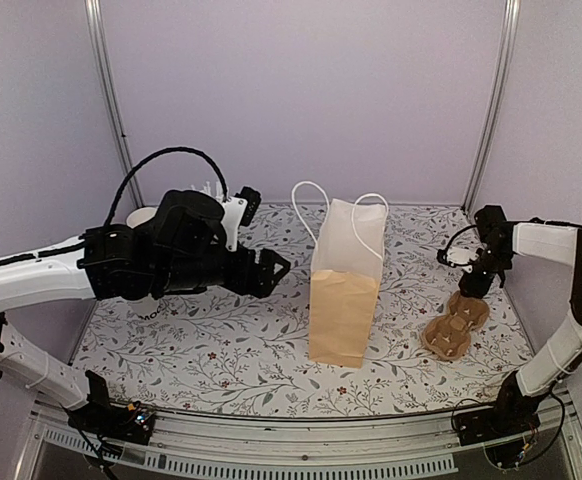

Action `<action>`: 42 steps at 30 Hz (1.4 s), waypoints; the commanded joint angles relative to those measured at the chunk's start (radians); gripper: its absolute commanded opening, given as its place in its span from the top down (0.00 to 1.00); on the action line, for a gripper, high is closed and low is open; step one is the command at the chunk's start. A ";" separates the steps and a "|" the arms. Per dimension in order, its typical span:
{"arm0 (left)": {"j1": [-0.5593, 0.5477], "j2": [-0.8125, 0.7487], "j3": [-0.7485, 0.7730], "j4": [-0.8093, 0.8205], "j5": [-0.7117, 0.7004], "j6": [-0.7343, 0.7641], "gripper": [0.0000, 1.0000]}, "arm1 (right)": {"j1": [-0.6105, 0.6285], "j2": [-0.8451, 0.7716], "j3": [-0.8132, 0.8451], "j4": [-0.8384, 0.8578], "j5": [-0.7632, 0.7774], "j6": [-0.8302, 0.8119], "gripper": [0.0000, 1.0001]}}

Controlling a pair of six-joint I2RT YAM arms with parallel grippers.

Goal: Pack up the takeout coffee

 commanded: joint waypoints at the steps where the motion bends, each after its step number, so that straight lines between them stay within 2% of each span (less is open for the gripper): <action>1: -0.009 -0.013 -0.008 0.014 0.003 0.003 0.07 | -0.009 0.073 0.096 0.079 -0.022 0.149 0.49; 6: -0.009 -0.020 -0.013 -0.001 0.001 -0.002 0.07 | -0.008 0.080 0.138 0.034 -0.051 0.239 0.48; 11: -0.009 -0.046 -0.039 -0.003 -0.010 -0.008 0.07 | -0.010 -0.009 0.081 -0.008 0.030 0.250 0.49; 13: -0.009 -0.052 -0.042 -0.004 -0.016 -0.008 0.07 | -0.013 -0.037 0.067 -0.057 0.042 0.258 0.60; 16: -0.010 -0.058 -0.043 -0.004 -0.020 -0.004 0.07 | -0.013 -0.084 0.049 -0.121 -0.021 0.265 0.92; 17: -0.008 -0.056 -0.042 -0.004 -0.021 -0.002 0.07 | -0.014 -0.092 0.048 -0.138 -0.046 0.273 0.98; 18: -0.009 -0.055 -0.042 -0.003 -0.020 0.000 0.07 | -0.013 -0.091 0.049 -0.156 -0.057 0.282 1.00; 20: -0.009 -0.051 -0.039 -0.006 -0.017 0.005 0.07 | -0.013 -0.073 0.051 -0.176 -0.114 0.298 1.00; 26: -0.009 -0.058 -0.036 -0.020 -0.012 0.002 0.07 | -0.013 0.074 0.052 -0.128 -0.122 0.352 1.00; 32: -0.009 -0.088 -0.060 -0.034 -0.021 -0.022 0.07 | -0.004 0.195 0.183 -0.120 -0.207 0.409 1.00; 42: -0.008 -0.071 -0.039 -0.052 -0.016 -0.026 0.07 | 0.168 0.372 0.332 -0.115 -0.315 0.419 0.90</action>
